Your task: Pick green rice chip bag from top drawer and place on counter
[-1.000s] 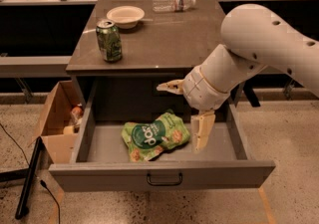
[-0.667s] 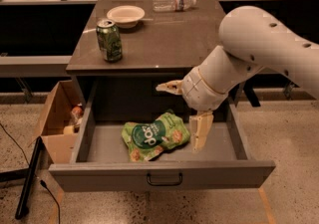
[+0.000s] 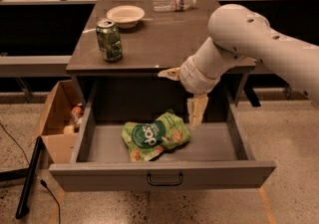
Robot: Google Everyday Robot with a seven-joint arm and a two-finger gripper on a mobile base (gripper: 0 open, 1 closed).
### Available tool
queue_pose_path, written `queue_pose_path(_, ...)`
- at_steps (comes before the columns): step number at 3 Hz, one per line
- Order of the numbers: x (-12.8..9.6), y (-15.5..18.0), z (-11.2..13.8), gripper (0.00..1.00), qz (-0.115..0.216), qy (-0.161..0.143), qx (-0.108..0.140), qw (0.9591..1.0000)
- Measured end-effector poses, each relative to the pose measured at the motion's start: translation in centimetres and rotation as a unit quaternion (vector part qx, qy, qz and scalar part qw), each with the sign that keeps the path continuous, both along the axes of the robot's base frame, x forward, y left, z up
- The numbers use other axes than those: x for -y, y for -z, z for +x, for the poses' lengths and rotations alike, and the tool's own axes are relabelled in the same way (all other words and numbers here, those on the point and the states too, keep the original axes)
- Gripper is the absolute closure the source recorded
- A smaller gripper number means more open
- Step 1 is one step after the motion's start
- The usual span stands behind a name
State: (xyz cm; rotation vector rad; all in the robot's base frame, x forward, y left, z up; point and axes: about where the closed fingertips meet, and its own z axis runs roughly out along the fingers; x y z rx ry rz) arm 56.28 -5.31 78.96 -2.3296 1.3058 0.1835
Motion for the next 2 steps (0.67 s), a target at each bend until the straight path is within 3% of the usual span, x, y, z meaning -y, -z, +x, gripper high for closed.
queue_pose_path(1, -0.3, 2.6, 2.4, 0.0, -0.017, -0.011, -0.01, 0.9997)
queue_pose_path(2, -0.8, 5.5, 2.9, 0.0, -0.024, -0.017, -0.031, 0.9991)
